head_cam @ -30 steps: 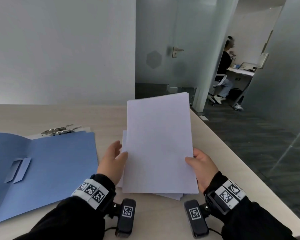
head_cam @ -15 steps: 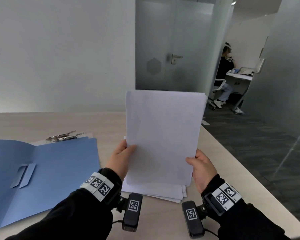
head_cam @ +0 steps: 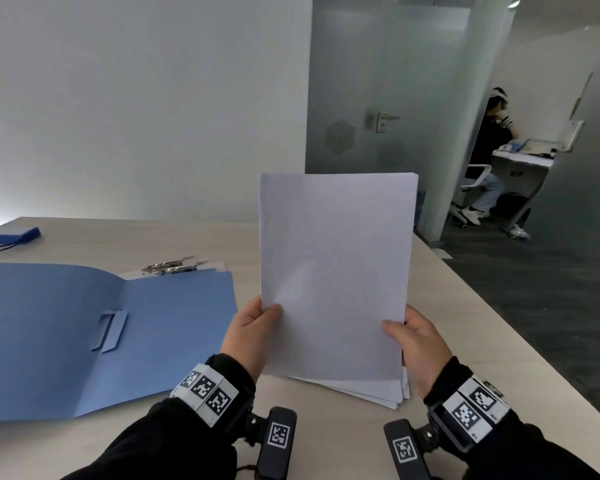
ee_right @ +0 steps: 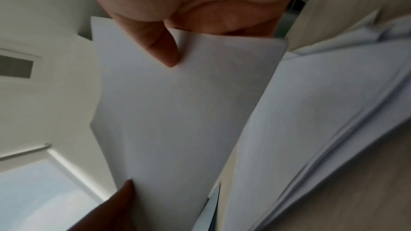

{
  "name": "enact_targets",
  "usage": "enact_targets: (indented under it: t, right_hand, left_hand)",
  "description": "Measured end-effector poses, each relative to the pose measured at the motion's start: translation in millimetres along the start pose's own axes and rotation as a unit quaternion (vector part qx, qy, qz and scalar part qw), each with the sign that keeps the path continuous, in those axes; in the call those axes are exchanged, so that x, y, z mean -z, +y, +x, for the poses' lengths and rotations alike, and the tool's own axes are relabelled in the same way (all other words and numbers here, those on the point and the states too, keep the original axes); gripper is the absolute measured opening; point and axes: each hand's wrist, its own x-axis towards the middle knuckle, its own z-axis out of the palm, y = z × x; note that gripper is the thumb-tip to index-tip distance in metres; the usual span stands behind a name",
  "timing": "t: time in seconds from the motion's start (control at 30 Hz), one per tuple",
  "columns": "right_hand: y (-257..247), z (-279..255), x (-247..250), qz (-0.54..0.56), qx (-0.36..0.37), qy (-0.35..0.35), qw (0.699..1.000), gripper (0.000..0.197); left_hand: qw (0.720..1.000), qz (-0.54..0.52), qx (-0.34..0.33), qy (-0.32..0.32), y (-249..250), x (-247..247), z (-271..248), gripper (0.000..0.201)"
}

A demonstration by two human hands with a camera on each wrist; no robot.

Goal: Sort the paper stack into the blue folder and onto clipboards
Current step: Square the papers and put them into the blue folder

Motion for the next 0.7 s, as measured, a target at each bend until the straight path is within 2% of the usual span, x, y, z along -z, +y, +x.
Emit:
enact_targets:
  t: [0.1,0.23,0.5,0.7]
  right_hand:
    - [-4.2,-2.8,-33.4,-0.029,0.011,-0.048,0.998,0.028]
    - [1.3,1.0,-87.1,-0.042,-0.014,-0.091,0.995,0.030]
    - [22.3,34.5,-174.8,-0.120,-0.064,-0.129,0.982,0.027]
    - [31.4,64.1,-226.3,-0.222,-0.069,-0.158,0.960,0.025]
  left_hand:
    - [0.999,0.006,0.034,0.021,8.9,35.5,-6.0,0.022]
    - [0.995,0.036,0.069,0.056,19.1,93.4,-18.5,0.020]
    - [0.978,0.043,0.094,0.181,20.3,210.6,-70.9,0.021]
    - [0.963,0.030,0.119,0.240,14.1,259.9,-101.1,0.015]
